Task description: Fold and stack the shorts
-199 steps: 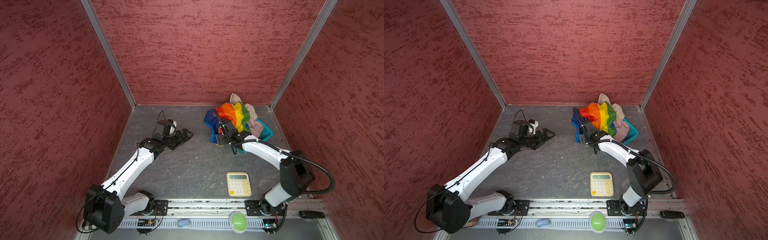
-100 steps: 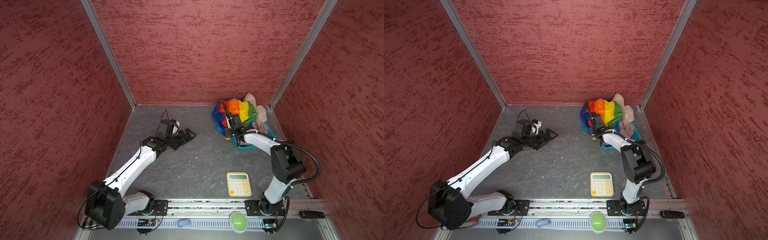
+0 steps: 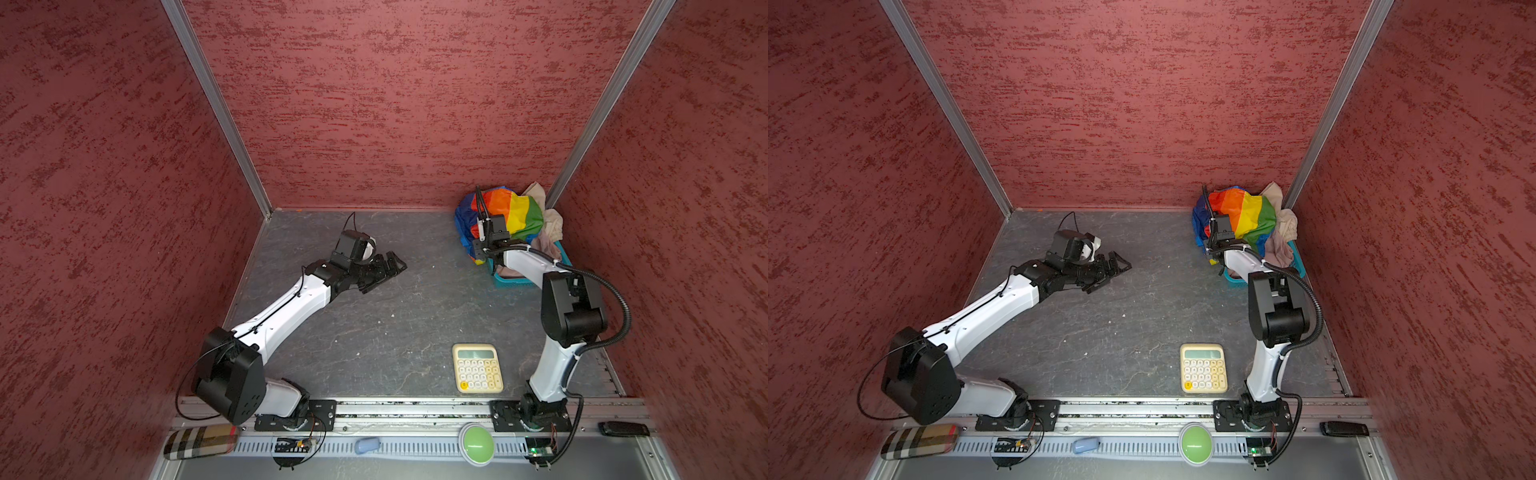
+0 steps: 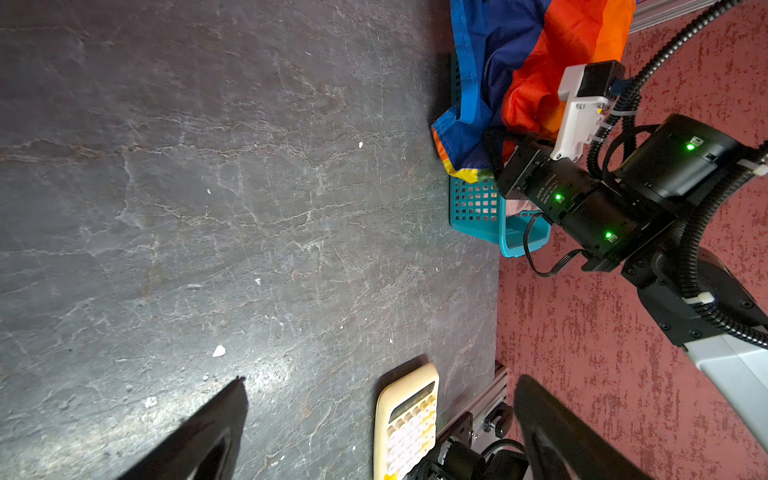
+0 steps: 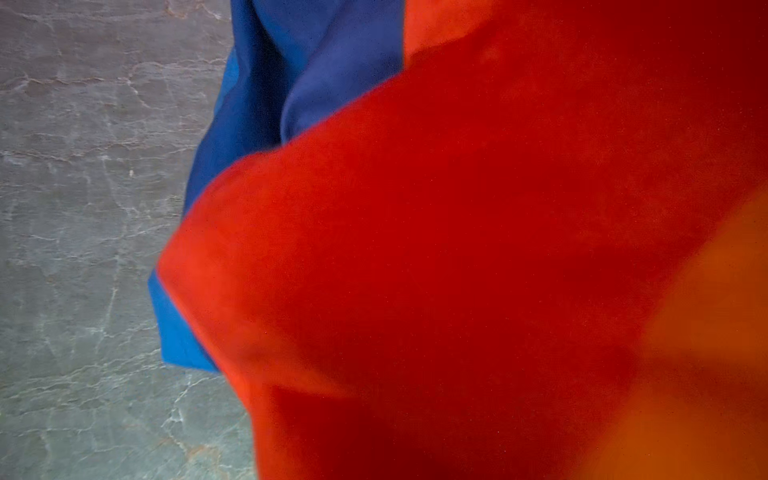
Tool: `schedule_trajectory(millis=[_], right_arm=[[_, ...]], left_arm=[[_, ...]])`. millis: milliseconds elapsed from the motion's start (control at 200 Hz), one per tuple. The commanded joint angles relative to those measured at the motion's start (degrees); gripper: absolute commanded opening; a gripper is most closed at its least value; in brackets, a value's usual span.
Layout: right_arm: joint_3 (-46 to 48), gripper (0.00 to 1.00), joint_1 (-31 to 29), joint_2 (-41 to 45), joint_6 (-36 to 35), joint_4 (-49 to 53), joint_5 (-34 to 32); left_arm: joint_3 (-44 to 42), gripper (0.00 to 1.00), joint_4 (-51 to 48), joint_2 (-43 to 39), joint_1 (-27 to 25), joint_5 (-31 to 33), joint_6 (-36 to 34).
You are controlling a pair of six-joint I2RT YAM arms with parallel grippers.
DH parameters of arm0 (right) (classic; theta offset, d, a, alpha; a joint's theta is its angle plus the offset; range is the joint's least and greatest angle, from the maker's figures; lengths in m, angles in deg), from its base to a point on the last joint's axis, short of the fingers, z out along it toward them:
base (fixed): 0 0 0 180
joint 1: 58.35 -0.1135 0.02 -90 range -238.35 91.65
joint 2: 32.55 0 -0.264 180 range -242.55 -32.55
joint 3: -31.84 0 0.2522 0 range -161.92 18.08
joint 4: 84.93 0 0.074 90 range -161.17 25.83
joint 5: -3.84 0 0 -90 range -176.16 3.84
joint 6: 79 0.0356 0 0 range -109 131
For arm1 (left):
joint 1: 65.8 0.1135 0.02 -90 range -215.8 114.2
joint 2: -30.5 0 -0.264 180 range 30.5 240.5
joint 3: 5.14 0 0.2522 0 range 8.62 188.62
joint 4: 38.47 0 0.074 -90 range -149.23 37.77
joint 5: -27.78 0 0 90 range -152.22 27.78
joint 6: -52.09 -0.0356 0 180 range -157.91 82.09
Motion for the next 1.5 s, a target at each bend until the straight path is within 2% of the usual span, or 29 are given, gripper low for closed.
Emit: schedule_trajectory(millis=[0, 60, 135, 341, 466, 646, 711, 832, 877, 1092, 1192, 1222, 1292, 1368, 1498], right_arm=[[2.4, 0.61, 0.3, 3.8, 0.9, 0.7, 6.7], [3.7, 0.81, 0.3, 8.6, 2.6, 0.8, 6.3], [4.0, 0.98, 0.3, 14.5, 4.9, 2.9, 6.2], [9.7, 0.99, 2.4, 28.9, 15.8, 4.9, 3.9], [17.6, 0.99, 9.5, 34.1, 26.9, 1.5, 5.2], [22.8, 0.99, 19.5, 31.4, 37.3, -6.4, 18.4], [22.6, 0.99, 20.7, 28.3, 39.4, -9.3, 23.2], [20.4, 0.99, 20.8, 22.0, 41.0, -12.7, 27.6], [19.7, 0.95, 20.8, 20.6, 41.7, -14.0, 28.2], [14.0, 0.55, 20.8, 14.7, 41.6, -13.0, 28.4], [11.5, 0.08, 20.5, 14.9, 42.2, -12.0, 29.1], [10.7, 0.01, 20.2, 15.6, 42.2, -11.4, 28.9], [8.5, 0.00, 18.5, 18.1, 41.6, -9.1, 27.2], [3.5, 0.00, 14.0, 20.5, 40.0, -5.5, 24.4], [-11.5, 0.00, -0.4, 20.0, 36.2, 0.8, 20.2]], left_arm=[[3.0, 0.99, 2.1, 1.5, -0.8, 0.7, 0.9], [4.8, 0.99, 2.3, 2.3, -1.3, 1.2, 0.6], [7.5, 0.99, 1.7, 3.6, -1.8, 1.7, -0.5], [11.9, 0.99, -0.3, 5.8, -2.4, 1.9, -2.6], [11.1, 0.99, 0.4, 4.6, -2.7, 1.5, -2.4], [9.0, 0.99, 0.5, 2.8, -3.8, 0.9, -2.3], [8.0, 0.99, 0.7, 2.1, -4.3, 0.7, -2.1], [6.5, 0.99, 0.8, 0.7, -4.6, 0.8, -2.2], [6.1, 0.99, 0.8, 0.4, -4.6, 1.0, -2.4], [7.8, 0.99, 0.7, 1.4, -4.5, 1.0, -3.2], [10.8, 0.99, 0.8, 3.4, -3.8, 0.9, -3.9], [12.2, 0.99, 0.4, 4.2, -3.0, 0.4, -3.7], [15.9, 0.99, -0.5, 5.7, -0.9, -0.3, -3.4], [20.2, 0.99, -1.6, 6.2, 1.1, 0.3, -5.0], [27.0, 0.99, -3.2, 5.6, 5.0, 1.5, -6.3]])
